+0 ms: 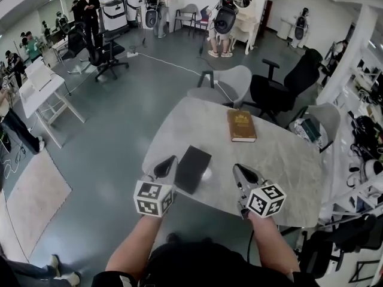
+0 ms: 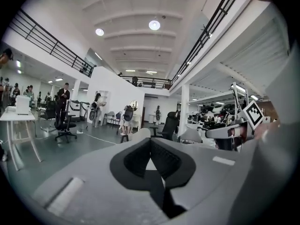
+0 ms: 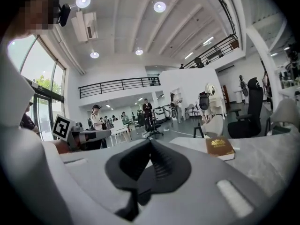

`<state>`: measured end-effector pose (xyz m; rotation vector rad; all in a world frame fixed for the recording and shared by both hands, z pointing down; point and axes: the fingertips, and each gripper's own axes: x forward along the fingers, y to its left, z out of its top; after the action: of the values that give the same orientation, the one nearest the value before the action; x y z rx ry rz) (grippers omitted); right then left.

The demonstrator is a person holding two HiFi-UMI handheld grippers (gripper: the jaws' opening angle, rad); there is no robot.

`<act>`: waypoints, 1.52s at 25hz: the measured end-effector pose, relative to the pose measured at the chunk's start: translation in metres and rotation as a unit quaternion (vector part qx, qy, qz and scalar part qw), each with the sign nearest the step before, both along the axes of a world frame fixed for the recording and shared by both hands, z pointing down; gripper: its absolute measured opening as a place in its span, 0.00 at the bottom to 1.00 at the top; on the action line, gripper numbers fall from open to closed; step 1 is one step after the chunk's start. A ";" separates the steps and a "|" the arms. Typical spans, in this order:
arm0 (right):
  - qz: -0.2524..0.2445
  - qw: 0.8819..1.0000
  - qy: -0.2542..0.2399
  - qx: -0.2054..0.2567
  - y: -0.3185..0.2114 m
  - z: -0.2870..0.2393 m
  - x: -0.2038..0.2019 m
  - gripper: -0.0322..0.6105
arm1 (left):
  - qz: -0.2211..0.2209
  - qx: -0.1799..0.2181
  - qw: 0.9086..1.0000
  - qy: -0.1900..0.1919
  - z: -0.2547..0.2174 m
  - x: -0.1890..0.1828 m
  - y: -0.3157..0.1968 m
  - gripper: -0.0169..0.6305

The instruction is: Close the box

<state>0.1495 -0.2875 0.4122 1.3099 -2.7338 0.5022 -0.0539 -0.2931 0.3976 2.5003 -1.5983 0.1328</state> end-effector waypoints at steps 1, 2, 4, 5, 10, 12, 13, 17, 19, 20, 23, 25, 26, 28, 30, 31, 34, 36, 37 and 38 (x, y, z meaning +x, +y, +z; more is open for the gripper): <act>-0.002 1.000 0.002 0.010 0.000 -0.008 -0.006 0.05 | 0.000 0.005 1.000 0.002 -0.002 -0.005 0.002 0.04; 0.000 1.000 0.005 0.021 -0.001 -0.016 -0.010 0.05 | 0.002 0.007 1.000 0.007 -0.004 -0.010 0.003 0.04; 0.011 0.999 0.014 0.045 -0.004 -0.030 -0.017 0.05 | 0.007 0.002 1.000 0.029 -0.008 -0.021 0.003 0.04; 0.019 0.998 0.018 0.057 -0.006 -0.037 -0.019 0.05 | 0.010 -0.001 0.999 0.041 -0.011 -0.027 0.002 0.04; 0.032 0.995 0.016 0.090 -0.005 -0.063 -0.035 0.05 | 0.033 0.006 0.999 0.020 -0.025 -0.042 -0.007 0.04; 0.021 0.995 0.019 0.095 -0.001 -0.066 -0.042 0.05 | 0.037 0.013 0.999 0.001 -0.027 -0.042 -0.010 0.04; 0.017 0.995 0.018 0.096 0.000 -0.066 -0.043 0.05 | 0.036 0.017 0.999 -0.005 -0.028 -0.041 -0.011 0.04; 0.017 0.996 -0.002 0.091 -0.002 -0.067 -0.029 0.05 | 0.013 0.025 1.000 -0.007 -0.035 -0.039 -0.017 0.04; 0.021 0.996 -0.005 0.091 -0.005 -0.068 -0.016 0.05 | 0.003 0.028 1.000 -0.005 -0.038 -0.035 -0.018 0.04; 0.023 0.996 -0.006 0.092 -0.006 -0.068 -0.010 0.05 | -0.002 0.030 1.000 -0.004 -0.038 -0.034 -0.018 0.04; 0.024 0.995 0.000 0.094 -0.008 -0.065 -0.002 0.05 | -0.013 0.033 0.999 0.002 -0.039 -0.034 -0.017 0.04; 0.023 0.995 0.004 0.092 -0.008 -0.062 -0.002 0.05 | -0.015 0.033 0.999 0.007 -0.039 -0.034 -0.016 0.04; 0.022 0.996 0.004 0.090 -0.008 -0.061 -0.002 0.05 | -0.015 0.033 0.999 0.008 -0.040 -0.033 -0.016 0.04; 0.020 0.996 0.002 0.084 -0.008 -0.059 -0.002 0.05 | -0.013 0.033 0.999 0.006 -0.041 -0.029 -0.015 0.04; 0.019 0.997 -0.001 0.079 -0.007 -0.056 -0.001 0.05 | -0.011 0.032 0.999 0.003 -0.040 -0.025 -0.014 0.04; 0.018 0.997 -0.002 0.079 -0.007 -0.056 -0.001 0.05 | -0.010 0.030 0.999 0.002 -0.039 -0.023 -0.014 0.04; 0.017 0.997 -0.003 0.079 -0.006 -0.056 -0.001 0.05 | -0.008 0.027 1.000 -0.001 -0.036 -0.023 -0.013 0.04; 0.016 0.997 -0.002 0.080 -0.006 -0.058 -0.001 0.05 | -0.010 0.026 1.000 0.001 -0.036 -0.024 -0.014 0.04; 0.015 0.997 -0.002 0.080 -0.006 -0.058 -0.001 0.05 | -0.011 0.025 1.000 0.002 -0.035 -0.024 -0.014 0.04; 0.014 0.997 -0.002 0.079 -0.006 -0.058 -0.001 0.05 | -0.013 0.025 1.000 0.004 -0.035 -0.024 -0.014 0.04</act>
<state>0.1487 -0.2933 0.3541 1.3846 -2.8129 0.2954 -0.0784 -0.3073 0.3625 2.5119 -1.6516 0.0814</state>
